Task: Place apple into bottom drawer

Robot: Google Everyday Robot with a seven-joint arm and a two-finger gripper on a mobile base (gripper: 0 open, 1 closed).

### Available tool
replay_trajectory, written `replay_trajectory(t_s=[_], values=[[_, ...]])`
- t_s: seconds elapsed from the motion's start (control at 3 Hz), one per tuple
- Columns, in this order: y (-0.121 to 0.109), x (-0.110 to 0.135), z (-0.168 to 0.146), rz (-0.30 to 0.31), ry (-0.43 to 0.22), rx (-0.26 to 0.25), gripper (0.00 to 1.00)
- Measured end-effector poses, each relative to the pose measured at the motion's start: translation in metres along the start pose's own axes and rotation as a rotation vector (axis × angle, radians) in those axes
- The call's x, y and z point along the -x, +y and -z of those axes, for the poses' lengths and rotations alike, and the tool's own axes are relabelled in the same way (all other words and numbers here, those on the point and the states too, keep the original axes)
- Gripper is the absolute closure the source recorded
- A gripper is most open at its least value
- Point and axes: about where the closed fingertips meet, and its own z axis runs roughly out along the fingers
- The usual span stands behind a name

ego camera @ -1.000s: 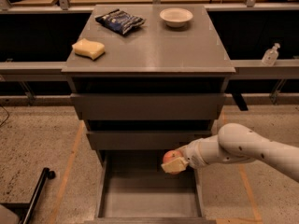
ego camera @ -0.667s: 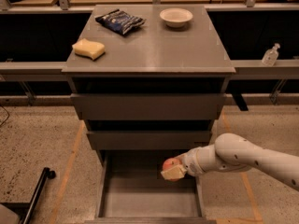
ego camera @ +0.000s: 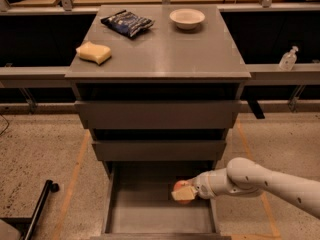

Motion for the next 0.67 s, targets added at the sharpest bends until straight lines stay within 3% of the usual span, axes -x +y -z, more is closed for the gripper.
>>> replay_trajectory(t_s=[0.33,0.67], values=[[-0.0004,-0.0075,-0.0049,0.01,0.038,-0.028,1.0],[-0.0039,-0.0072,-0.0101,0.045,0.015,-0.057,1.0]])
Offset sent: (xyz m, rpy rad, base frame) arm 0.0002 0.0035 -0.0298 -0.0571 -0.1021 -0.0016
